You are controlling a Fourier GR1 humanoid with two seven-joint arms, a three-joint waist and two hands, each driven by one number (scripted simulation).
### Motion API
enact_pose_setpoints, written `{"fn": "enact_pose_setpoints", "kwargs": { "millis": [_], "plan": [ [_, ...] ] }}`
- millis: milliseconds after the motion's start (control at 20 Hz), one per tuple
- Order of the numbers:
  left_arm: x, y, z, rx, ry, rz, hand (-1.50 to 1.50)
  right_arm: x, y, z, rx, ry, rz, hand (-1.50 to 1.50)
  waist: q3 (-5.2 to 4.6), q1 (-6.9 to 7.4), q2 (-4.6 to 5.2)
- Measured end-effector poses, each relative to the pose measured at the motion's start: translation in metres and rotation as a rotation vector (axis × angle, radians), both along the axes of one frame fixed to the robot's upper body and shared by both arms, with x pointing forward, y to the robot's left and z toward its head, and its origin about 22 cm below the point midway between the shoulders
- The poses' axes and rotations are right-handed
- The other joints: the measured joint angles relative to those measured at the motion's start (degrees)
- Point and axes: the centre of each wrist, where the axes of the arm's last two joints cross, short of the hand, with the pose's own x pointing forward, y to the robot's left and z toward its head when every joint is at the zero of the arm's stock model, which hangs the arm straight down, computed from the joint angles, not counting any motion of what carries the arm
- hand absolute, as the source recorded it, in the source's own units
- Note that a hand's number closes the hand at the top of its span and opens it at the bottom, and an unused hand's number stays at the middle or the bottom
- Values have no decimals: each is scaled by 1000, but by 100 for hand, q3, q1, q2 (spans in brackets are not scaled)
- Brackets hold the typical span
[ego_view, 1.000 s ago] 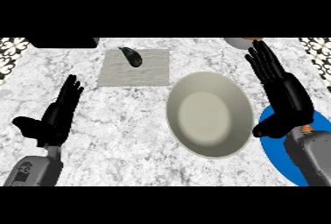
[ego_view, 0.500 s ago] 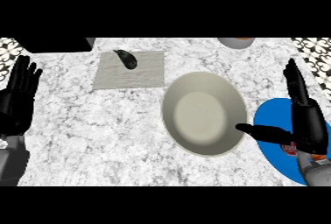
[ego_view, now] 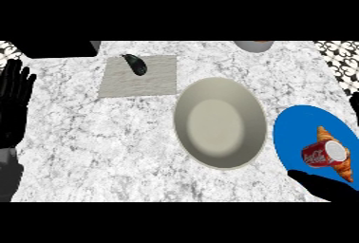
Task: Pick the can from the plate and place it in the bowl
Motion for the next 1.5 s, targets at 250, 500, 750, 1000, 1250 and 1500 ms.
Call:
{"fn": "enact_pose_setpoints", "kwargs": {
  "millis": [250, 500, 750, 1000, 1250, 1500],
  "plan": [
    [-3, 2, 2, -4, 1, 0, 0, -22, -11, 36, -157, 218, -71, -150, -6, -7, 5],
    [1, -4, 5, -9, -5, -4, 0, -35, -7, 72, -279, 459, -75, -150, 1, 46, 32],
    [-1, -6, 11, -6, -5, -24, 0, -43, -3, 94, -366, 636, -67, -150, 15, 128, 43],
    [1, -7, 13, -6, -7, -33, 0, -40, -14, 102, -381, 709, -86, -150, 23, 172, 56],
    [5, -11, 9, -9, -11, -38, 0, -32, -27, 91, -375, 742, -94, -150, 27, 213, 67],
    [7, -14, 5, -4, -13, -43, 0, -23, -36, 69, -364, 779, -105, -150, 29, 244, 74]
  ]
}}
